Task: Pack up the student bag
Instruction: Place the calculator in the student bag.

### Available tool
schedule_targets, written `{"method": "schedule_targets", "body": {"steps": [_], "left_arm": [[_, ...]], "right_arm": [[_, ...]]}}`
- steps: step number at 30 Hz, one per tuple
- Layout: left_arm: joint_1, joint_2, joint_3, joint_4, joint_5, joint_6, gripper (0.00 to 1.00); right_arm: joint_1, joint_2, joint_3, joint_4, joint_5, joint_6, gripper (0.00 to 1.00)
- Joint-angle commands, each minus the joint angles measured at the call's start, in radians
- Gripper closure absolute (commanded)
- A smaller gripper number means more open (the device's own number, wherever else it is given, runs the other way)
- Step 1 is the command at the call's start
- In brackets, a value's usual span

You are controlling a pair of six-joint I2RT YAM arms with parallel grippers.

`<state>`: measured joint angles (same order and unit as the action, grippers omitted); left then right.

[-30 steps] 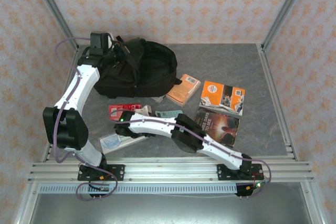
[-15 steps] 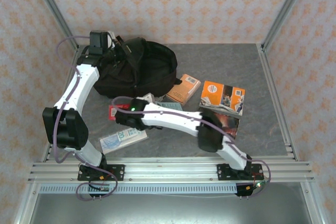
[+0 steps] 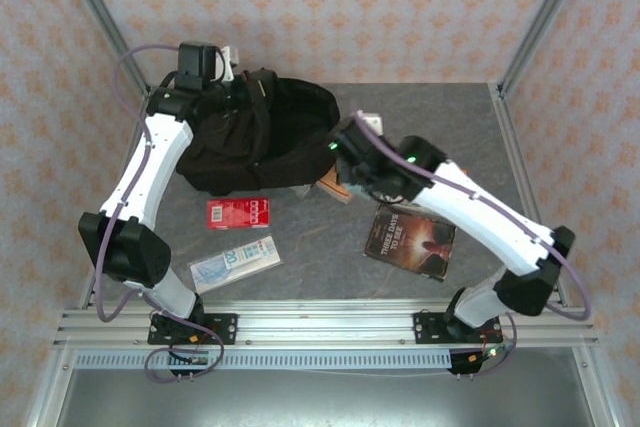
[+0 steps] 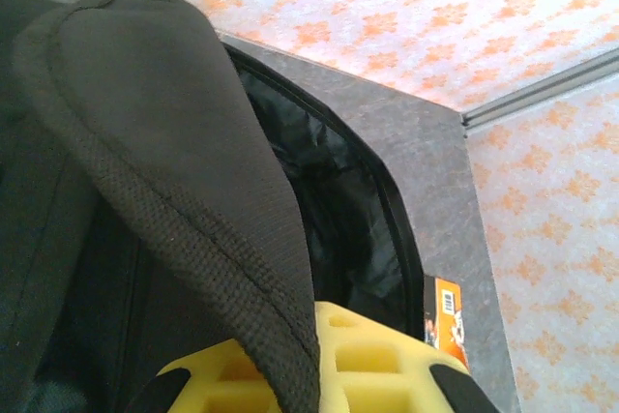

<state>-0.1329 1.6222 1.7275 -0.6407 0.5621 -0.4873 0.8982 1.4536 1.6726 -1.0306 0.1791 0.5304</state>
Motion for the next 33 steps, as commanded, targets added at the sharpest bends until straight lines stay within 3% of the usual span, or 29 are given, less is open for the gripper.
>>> {"method": "schedule_targets", "body": {"steps": [1,11,16,19,23,33], "left_arm": [[-0.019,-0.024,0.072,-0.02,0.056,0.064,1.0],[-0.027,-0.067,-0.005,0.023,0.122,0.105,1.0],[-0.03,-0.095,-0.051,0.062,0.157,0.121,1.0],[-0.031,-0.118,-0.076,0.087,0.166,0.121,1.0],[-0.03,-0.139,-0.089,0.101,0.176,0.116,1.0],[-0.03,-0.155,-0.062,0.104,0.174,0.126,1.0]], "right_arm": [[-0.07,-0.072,-0.007,0.229,-0.147,-0.004,1.0],[-0.161,-0.091,0.064,0.466,-0.216,0.054,1.0],[-0.197,-0.045,-0.066,0.741,-0.284,0.048,1.0],[-0.249,0.011,-0.166,0.943,-0.434,0.124,1.0],[-0.324,0.137,-0.172,1.046,-0.679,0.277,1.0],[-0.322,0.313,-0.297,1.372,-0.845,0.483,1.0]]}}
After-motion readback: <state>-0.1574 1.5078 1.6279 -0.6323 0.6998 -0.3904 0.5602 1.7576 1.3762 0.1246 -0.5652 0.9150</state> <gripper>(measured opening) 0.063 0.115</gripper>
